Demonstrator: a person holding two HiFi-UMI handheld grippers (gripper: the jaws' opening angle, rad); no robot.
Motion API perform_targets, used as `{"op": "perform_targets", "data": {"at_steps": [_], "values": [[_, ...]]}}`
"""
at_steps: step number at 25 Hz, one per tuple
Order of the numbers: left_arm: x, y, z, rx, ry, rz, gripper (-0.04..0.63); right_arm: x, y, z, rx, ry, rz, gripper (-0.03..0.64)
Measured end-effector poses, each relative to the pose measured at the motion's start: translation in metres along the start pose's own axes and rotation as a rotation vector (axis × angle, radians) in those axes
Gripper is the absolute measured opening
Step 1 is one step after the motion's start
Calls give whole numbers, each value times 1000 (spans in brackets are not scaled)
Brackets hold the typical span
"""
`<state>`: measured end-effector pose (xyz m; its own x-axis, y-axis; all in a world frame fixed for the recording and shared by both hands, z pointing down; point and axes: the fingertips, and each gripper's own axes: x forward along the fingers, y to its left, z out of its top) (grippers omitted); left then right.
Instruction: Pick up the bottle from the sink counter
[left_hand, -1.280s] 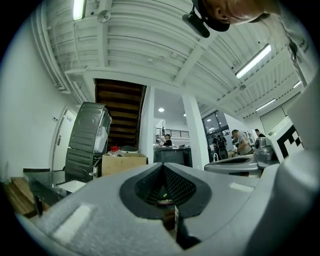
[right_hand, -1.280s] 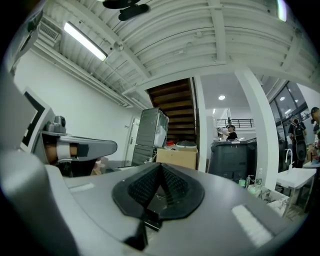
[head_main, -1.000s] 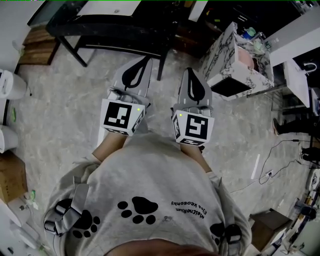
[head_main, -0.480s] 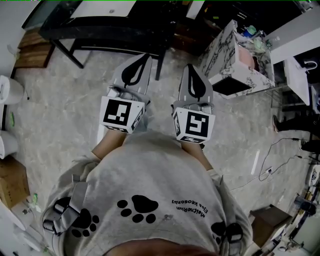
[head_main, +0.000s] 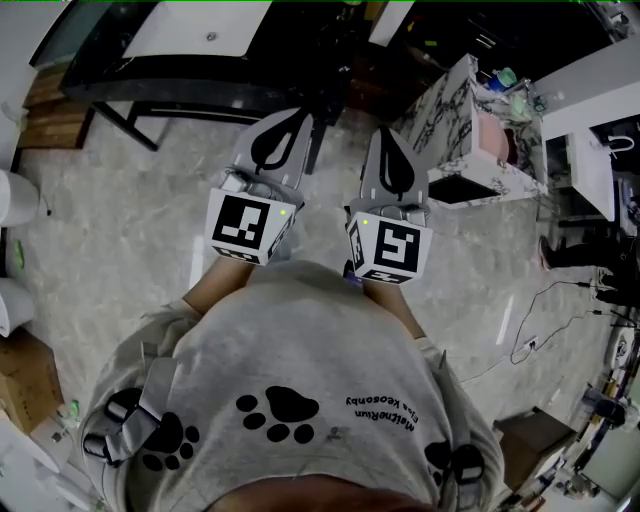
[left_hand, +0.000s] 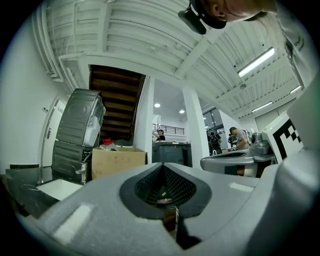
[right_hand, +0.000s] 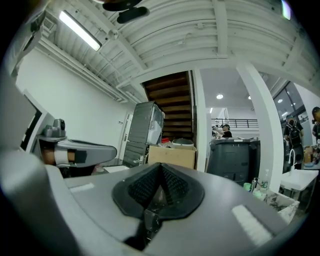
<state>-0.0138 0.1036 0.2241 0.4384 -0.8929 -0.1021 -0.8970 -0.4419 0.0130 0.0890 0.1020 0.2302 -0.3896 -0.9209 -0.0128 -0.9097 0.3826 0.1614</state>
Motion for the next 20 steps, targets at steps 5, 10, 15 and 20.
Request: {"op": "perform_targets", "data": {"at_steps": [5,10,15,20], "values": [[35,31,-3,-11,12,-28,2,45,-6,0,3,14,-25,2],[70,55,-7,-21,1,-62,2,82,-14,-2,-2,16,-55,2],[100,72,-12,-30,-3,-108,2,111,-25,-5,-1,22,-107,2],[116,80,-18,-46,7,-137,2,126,-28,-10,8,36,-130,2]]}}
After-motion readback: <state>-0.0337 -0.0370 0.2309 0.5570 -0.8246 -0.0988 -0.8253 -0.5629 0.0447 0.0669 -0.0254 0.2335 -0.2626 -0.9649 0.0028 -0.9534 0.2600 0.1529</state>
